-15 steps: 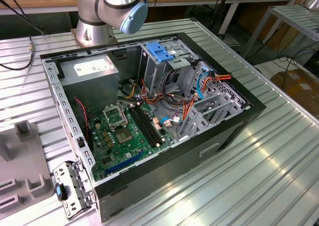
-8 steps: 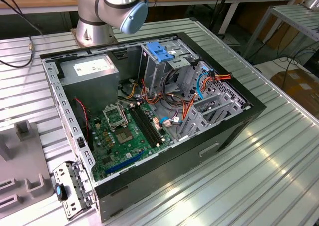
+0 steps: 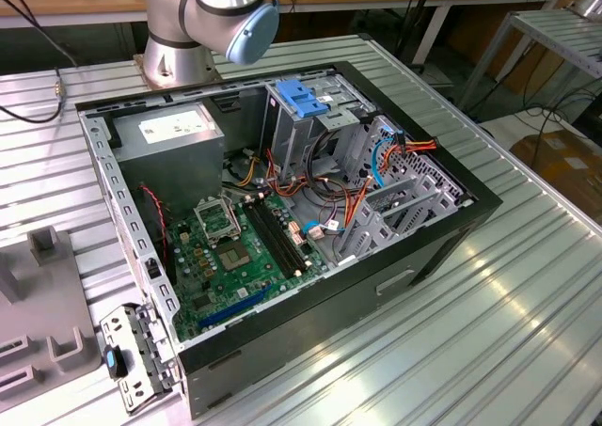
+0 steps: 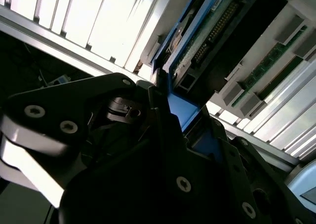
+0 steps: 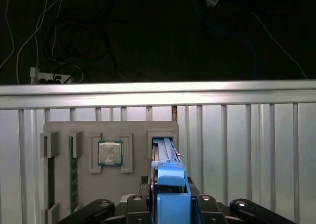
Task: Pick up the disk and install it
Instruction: 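Pick up the disk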
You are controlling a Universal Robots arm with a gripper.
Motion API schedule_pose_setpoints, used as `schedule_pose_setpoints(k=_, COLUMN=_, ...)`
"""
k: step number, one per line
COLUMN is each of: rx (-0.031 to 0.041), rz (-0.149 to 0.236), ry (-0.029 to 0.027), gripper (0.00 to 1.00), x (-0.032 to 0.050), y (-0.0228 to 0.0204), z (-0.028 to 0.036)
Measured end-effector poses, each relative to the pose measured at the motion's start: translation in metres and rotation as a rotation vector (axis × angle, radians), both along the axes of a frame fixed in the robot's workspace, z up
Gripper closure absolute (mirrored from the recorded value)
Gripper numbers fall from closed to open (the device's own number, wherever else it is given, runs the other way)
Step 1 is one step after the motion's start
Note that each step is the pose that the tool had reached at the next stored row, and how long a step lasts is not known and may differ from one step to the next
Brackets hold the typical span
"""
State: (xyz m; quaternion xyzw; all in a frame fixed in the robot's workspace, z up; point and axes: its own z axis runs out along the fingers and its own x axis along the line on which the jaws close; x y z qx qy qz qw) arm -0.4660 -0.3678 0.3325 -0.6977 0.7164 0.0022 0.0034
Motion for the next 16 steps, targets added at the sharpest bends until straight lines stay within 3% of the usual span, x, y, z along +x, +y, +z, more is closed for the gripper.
schedule_pose_setpoints(k=5, rx=0.0000, rz=0.000, ry=0.0001, gripper=0.63, x=0.0000, y=0.0000, z=0.0080)
schedule_pose_setpoints(k=16, rx=0.0003, rz=0.000, ry=-0.0002, gripper=0.63, x=0.0000, y=0.0000, z=0.0105)
